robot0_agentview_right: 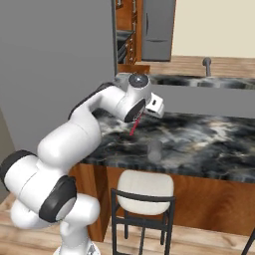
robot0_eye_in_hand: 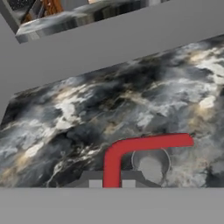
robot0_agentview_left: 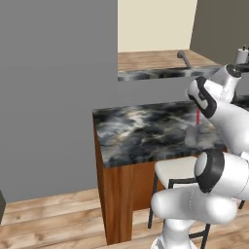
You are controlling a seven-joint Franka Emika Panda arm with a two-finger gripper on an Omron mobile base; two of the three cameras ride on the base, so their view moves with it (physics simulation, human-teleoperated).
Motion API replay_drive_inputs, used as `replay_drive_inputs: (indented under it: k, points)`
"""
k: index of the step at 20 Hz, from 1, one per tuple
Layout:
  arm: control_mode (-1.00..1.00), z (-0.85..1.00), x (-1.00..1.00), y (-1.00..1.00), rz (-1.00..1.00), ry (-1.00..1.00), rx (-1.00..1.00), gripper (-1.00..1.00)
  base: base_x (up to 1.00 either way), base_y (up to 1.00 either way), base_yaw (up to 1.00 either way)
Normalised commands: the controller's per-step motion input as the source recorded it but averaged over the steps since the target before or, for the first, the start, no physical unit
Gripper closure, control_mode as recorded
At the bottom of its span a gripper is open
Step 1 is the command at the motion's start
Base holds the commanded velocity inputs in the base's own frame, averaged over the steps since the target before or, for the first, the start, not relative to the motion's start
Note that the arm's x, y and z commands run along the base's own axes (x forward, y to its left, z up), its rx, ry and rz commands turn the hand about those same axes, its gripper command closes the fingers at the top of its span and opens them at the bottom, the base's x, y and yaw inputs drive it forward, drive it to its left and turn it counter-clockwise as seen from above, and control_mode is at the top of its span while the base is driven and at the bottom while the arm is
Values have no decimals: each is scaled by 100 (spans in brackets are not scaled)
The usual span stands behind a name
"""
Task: Take a straw from the drawer in front and place it inside the glass cup on the dining counter.
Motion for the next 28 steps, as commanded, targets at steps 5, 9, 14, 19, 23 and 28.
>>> replay_drive_inputs:
  k: [5,9,14,19,23,28]
  points:
    - [-100,-32,31,-6,20,-6,3,100,0,0,0]
    - [-100,-27,29,0,21,-9,0,100,0,0,0]
    - [-100,-11,7,-6,16,-19,1,100,0,0,0]
    - [-100,-8,0,0,17,-28,0,100,0,0,0]
    - [-100,-23,0,2,13,-31,0,100,0,0,0]
    - [-100,-12,0,-5,9,-25,0,100,0,0,0]
